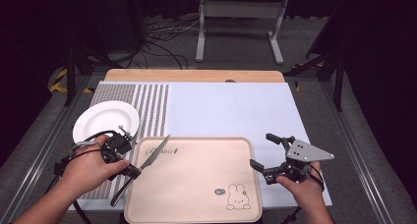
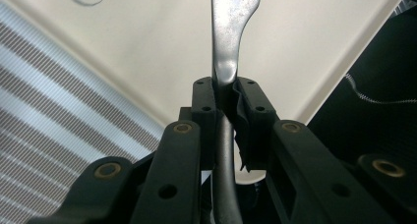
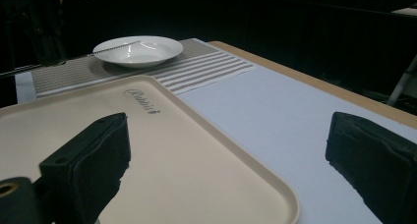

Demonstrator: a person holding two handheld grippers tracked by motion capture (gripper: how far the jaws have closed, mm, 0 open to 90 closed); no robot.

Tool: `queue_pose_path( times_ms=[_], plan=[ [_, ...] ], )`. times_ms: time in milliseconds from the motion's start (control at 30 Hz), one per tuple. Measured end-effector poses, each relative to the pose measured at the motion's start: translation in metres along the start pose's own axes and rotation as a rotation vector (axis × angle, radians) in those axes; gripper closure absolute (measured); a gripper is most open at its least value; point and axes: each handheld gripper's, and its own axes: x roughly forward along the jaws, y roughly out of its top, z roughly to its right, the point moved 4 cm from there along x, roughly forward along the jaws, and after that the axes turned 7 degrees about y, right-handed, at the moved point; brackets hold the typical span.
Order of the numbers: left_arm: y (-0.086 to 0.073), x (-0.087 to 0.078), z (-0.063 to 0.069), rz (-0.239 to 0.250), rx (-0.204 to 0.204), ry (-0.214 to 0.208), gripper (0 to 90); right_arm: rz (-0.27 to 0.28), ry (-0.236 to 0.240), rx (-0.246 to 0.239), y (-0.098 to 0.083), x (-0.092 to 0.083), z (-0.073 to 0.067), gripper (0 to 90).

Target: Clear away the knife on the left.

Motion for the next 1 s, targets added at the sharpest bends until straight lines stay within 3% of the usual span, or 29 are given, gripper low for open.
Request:
queue_pose_path(
  times_ms=[267, 767, 1000],
  plan=[
    [0.010, 0.007, 0.009, -0.002, 0.005, -0.029, 80.3, 0.000, 0.002, 0.005, -0.001, 0.000, 0.001, 4.0],
    [0.016, 0.027, 0.011, -0.030, -0.011, -0.051, 80.2, -0.002, 0.007, 0.004, -0.001, 0.000, 0.000, 4.0],
    [0.017, 0.039, 0.009, -0.043, -0.036, -0.073, 80.2, -0.008, 0.007, 0.005, -0.003, 0.001, 0.000, 4.0]
  ],
)
